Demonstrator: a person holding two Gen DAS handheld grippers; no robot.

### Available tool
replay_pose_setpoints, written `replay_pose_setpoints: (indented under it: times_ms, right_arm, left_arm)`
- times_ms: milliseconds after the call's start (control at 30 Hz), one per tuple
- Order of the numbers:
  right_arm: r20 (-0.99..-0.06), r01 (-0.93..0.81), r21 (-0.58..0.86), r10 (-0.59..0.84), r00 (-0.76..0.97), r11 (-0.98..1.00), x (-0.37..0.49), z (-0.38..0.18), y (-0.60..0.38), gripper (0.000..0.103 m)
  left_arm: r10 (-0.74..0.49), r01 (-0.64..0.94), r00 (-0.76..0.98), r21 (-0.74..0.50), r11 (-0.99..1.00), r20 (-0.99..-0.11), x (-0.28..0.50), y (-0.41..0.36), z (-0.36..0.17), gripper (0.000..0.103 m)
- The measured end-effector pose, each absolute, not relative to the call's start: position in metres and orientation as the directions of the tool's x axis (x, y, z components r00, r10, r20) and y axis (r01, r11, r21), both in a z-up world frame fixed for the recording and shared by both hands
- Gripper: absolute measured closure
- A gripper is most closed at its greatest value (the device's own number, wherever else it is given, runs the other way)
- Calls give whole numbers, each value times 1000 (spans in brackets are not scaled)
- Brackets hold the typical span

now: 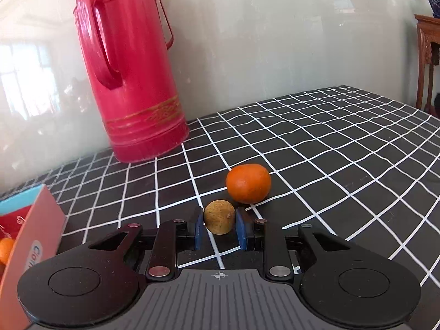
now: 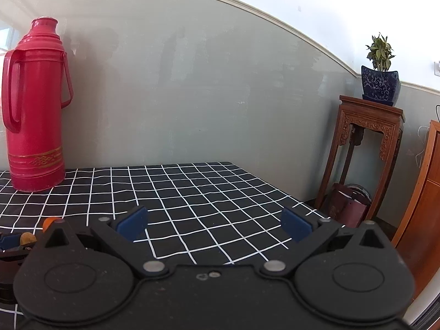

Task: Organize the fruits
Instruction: 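Carry the kumquat into the red box and open the left tool, then reach the right tool to the last orange on the table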

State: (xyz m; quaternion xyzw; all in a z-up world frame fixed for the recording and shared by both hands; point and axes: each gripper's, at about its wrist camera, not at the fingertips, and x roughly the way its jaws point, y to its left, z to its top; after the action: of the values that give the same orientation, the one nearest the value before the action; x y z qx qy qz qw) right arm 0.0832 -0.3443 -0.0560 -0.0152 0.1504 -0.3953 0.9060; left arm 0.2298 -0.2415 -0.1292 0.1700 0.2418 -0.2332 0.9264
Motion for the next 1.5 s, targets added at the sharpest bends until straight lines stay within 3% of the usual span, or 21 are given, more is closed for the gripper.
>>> replay_pose_setpoints:
  times_ms: [400, 667, 1000, 1267, 1333, 1400, 1500]
  right_arm:
    - [-257, 682, -159, -697, 669, 714, 86, -56, -334, 6]
    - [-251, 632, -172, -654, 714, 756, 95, -55, -310, 6]
    - [-256, 542, -194, -576, 777, 818, 115, -57, -272, 6]
    - [-264, 485, -198, -523, 811, 852, 126, -58, -250, 6]
    - [-270, 471, -200, -511, 816, 859, 128, -60, -246, 6]
    - [-276, 458, -198, -498, 822, 866, 131, -61, -242, 6]
    - [-284, 446, -194, -485, 827, 874, 134, -61, -239, 6]
  left_arm:
    - [-289, 428, 843, 241, 871, -454, 217, -204, -105, 78]
    - [-129, 242, 901, 231, 942, -414, 219, -136, -86, 78]
    - [122, -45, 853, 161, 986, -508, 256, -40, -90, 77]
    - [183, -137, 801, 122, 983, -570, 260, -1, -97, 77]
    - [170, -135, 800, 103, 985, -576, 258, 3, -98, 66]
    - [182, -155, 810, 95, 983, -558, 253, 7, -95, 19]
    - [184, -152, 840, 103, 983, -511, 243, 7, -88, 18]
